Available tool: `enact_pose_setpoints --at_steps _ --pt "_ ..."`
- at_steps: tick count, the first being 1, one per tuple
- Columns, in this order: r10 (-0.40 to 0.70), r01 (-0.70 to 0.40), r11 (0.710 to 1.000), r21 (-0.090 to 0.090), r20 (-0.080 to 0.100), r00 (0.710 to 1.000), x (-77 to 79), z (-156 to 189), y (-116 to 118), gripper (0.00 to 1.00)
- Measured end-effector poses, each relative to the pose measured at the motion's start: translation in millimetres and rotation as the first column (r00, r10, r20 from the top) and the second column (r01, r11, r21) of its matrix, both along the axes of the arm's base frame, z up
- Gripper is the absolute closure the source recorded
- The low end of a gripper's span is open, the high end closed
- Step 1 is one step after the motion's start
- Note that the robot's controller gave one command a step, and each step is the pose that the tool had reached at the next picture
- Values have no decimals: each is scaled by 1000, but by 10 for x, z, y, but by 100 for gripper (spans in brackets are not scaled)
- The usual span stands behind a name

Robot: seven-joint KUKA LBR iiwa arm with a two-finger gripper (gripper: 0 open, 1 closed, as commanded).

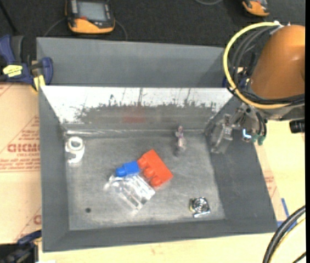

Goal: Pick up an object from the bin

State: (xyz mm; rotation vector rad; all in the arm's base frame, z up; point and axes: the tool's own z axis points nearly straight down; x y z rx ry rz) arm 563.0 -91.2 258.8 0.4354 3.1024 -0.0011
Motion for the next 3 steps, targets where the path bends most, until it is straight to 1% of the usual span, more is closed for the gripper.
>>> enact_pose_setpoints --at_steps 1,2,3 --pt "76 -76 997 5 -15 997 -400 -857 669 100" --pt "74 -74 997 1 -5 997 -371 -813 637 0" --pt "91 -91 996 5 -2 996 28 -917 1298 0"
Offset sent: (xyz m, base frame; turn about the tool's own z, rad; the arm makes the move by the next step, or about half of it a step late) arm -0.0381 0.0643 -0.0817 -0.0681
